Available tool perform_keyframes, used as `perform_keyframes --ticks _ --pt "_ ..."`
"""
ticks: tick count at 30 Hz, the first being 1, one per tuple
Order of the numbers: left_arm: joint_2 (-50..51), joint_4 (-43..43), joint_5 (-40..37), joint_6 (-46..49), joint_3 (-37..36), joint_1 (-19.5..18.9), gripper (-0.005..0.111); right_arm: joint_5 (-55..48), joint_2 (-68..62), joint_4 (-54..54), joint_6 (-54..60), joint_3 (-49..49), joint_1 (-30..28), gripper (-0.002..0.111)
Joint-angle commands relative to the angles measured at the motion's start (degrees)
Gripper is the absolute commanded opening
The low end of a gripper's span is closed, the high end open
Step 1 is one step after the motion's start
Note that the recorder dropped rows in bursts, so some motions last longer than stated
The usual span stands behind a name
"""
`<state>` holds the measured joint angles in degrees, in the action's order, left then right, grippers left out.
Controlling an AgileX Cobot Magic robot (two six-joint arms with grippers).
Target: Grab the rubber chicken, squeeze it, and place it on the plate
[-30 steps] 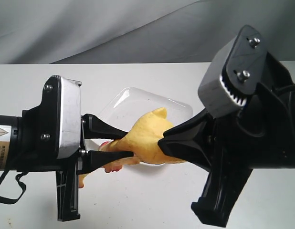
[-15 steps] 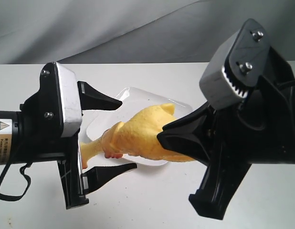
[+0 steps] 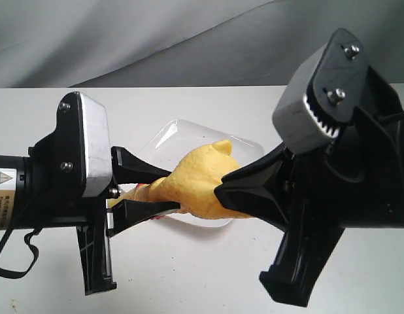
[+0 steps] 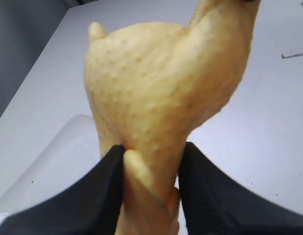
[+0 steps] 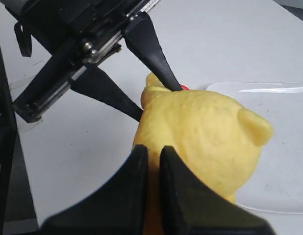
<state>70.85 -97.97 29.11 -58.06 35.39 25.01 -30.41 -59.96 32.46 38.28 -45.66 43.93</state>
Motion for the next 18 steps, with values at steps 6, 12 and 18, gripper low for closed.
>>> perform_keyframes --ticks 6,12,18 --pt "-0.1 -2.0 1.6 -0.1 0.2 0.3 0.0 1.7 0.4 0.8 0.2 -0.4 0.0 0.0" --pt "-0.1 -2.0 1.1 -0.6 0.2 0.3 0.032 1.7 0.4 1.0 0.2 -0.4 0.0 0.0" --pt "-0.1 4.6 -2.4 -5.5 0.2 0.3 0.1 1.7 0.4 1.0 0.2 -0.4 0.0 0.0"
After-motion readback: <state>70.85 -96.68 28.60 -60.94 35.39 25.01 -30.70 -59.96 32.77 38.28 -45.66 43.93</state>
